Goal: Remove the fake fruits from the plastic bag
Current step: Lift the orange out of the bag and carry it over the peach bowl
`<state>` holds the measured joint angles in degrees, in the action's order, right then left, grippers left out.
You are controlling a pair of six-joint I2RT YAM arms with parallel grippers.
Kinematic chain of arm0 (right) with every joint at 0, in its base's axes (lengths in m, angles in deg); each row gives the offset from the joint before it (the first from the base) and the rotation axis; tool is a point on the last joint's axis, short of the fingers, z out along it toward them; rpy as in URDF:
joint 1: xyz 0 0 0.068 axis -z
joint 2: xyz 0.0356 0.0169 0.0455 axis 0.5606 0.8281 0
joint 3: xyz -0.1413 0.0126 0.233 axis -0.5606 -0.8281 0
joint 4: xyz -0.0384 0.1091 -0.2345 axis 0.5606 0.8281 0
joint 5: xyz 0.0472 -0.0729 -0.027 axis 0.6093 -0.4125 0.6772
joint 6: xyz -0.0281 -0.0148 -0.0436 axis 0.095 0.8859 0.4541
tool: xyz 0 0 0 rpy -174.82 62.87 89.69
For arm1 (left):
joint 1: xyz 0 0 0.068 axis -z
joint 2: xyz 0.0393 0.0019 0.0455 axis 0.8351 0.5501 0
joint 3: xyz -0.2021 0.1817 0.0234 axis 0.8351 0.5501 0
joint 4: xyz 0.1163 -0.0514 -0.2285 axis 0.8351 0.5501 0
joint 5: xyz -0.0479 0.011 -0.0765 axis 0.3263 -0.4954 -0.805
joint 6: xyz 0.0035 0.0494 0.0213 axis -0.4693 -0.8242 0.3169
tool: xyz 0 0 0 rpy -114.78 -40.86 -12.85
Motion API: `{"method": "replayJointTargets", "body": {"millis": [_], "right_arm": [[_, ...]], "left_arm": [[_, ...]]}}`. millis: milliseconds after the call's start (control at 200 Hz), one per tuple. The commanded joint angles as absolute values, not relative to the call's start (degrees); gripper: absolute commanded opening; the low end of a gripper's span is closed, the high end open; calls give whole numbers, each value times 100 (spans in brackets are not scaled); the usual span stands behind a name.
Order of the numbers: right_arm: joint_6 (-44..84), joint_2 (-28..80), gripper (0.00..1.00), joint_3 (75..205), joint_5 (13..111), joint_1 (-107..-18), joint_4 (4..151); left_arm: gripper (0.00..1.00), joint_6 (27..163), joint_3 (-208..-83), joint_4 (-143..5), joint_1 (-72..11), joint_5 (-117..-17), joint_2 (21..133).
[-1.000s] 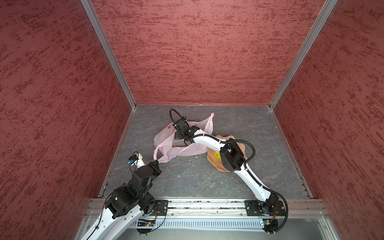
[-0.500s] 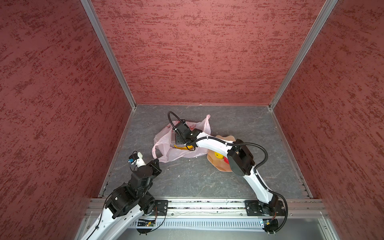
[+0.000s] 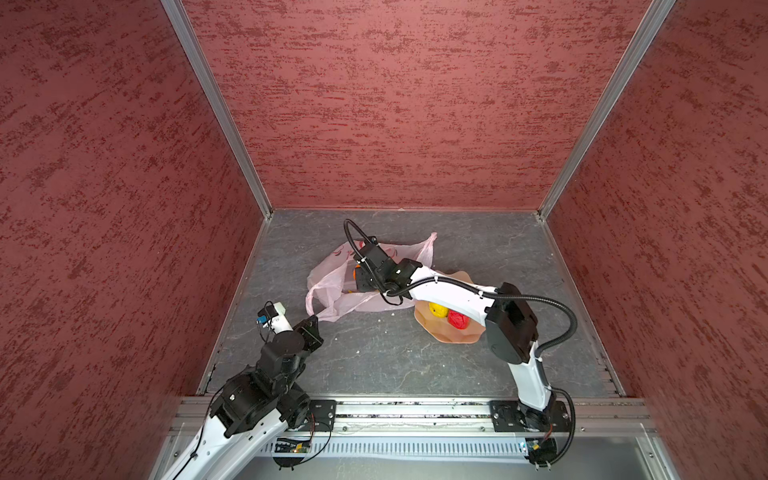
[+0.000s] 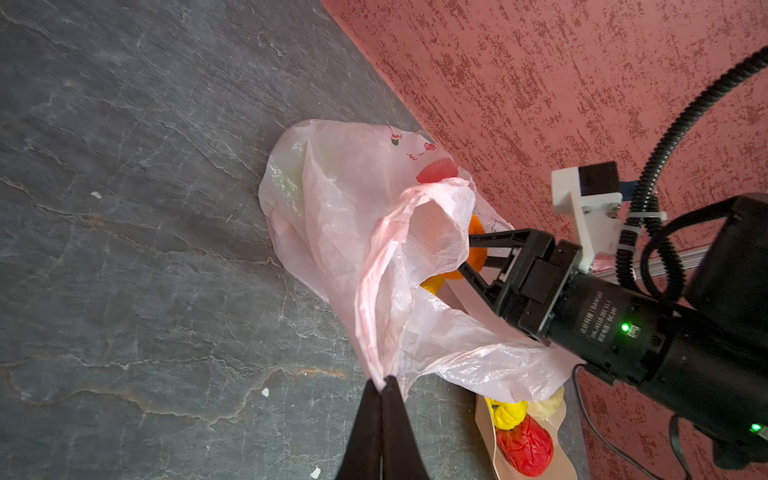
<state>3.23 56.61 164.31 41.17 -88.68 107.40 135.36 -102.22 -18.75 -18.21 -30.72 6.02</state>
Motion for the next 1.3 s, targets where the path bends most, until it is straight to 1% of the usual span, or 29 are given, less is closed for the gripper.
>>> {"method": "replayJointTargets", "body": {"millis": [0,526,721,907,1017,1067,1292], "right_arm": [[475,5094,30,16317,4146,-8950,10587],[1051,3923,30,16045,3837,-8941,10938],[1081,3407,30,15782,3679,-8887,11063],[970,2664,30,15244,3287,-8759,11257],[834,2163,29,14702,3043,-8595,11338],[774,1769,29,14413,2945,-8492,11374],[454,809,29,13316,2608,-8029,11645]], "left_arm": [[0,13411,-10356,-1906,-1839,-3002,556],[0,13491,-10199,-1904,-1834,-2948,526],[0,13485,-10180,-1854,-1837,-2754,379],[0,13388,-10213,-1781,-1833,-2631,281],[0,13302,-10207,-1795,-1838,-2627,251],[0,13269,-10208,-1806,-1839,-2624,263],[0,13120,-10198,-1856,-1835,-2624,274]]}}
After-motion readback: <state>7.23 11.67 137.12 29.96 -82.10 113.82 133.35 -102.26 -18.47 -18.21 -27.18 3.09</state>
